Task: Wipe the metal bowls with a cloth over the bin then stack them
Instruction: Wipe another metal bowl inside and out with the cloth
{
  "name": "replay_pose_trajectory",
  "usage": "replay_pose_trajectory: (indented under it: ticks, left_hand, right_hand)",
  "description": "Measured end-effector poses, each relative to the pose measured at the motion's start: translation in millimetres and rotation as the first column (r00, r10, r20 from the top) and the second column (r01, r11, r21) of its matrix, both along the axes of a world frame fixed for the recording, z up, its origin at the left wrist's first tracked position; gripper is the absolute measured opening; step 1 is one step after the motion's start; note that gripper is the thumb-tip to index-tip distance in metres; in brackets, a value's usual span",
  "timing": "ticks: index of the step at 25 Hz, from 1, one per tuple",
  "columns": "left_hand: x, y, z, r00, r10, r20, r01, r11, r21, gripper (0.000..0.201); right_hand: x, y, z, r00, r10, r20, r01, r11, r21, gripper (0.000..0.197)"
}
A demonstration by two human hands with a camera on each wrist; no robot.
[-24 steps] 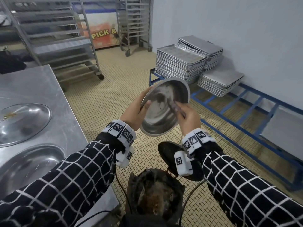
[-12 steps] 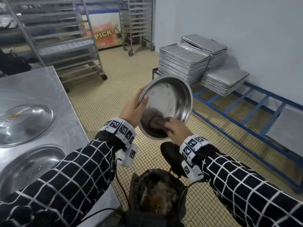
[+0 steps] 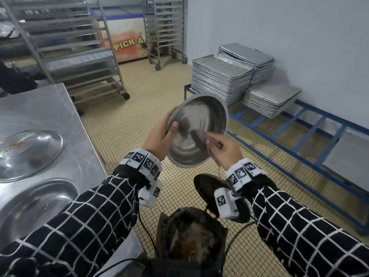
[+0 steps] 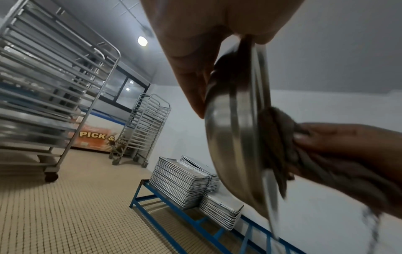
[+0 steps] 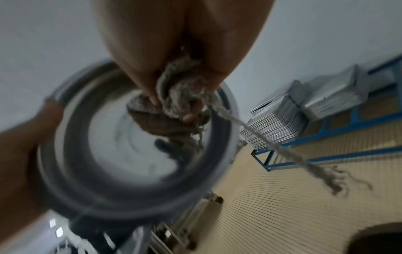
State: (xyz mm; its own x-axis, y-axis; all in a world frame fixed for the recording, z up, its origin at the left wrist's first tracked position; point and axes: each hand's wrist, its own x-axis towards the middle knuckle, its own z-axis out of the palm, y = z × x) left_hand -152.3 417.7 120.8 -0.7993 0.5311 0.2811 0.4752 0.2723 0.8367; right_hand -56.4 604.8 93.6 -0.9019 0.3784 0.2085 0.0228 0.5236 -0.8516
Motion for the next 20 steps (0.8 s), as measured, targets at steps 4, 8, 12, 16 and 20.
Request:
replay_pose_trajectory:
  ticks: [4,8,12,16,20]
  left_hand:
    - [9,-1,3,0.995,-0.036,0.095,0.037,0.999,-0.006,0.042]
    - [11,1,0,0.976,-0.075,0.203,0.064,0.996,0.061,0.046]
    - [6,-5,5,0.964,-0.062,0.257,0.034,0.993,0.11,0.05]
    - [-2,-14,14,0.975,-0.014,0.223,-0.009,0.995,0.101,0.052]
    - [3,-16,17,0.998,0.014,0.068,-0.016,0.999,0.028,0.044]
  right_hand:
    - [-26,-8,33,0.979,-0.143,-0.143,0.134,0.989,-0.068,0.033]
    - [-26,-33,26,0.992,0.046,-0.119,-0.024,0.984,0.179,0.028]
    - [-12,-44,6,0.913,0.385,0.136,-0.408,0.845,0.345,0.04]
    - [-1,-29,-7,0.815,0.457,0.357,-0.576,0.709,0.406,0.039]
    - [14,-7,-8,0.849,0.411,0.331,-0.526,0.714,0.463,0.032]
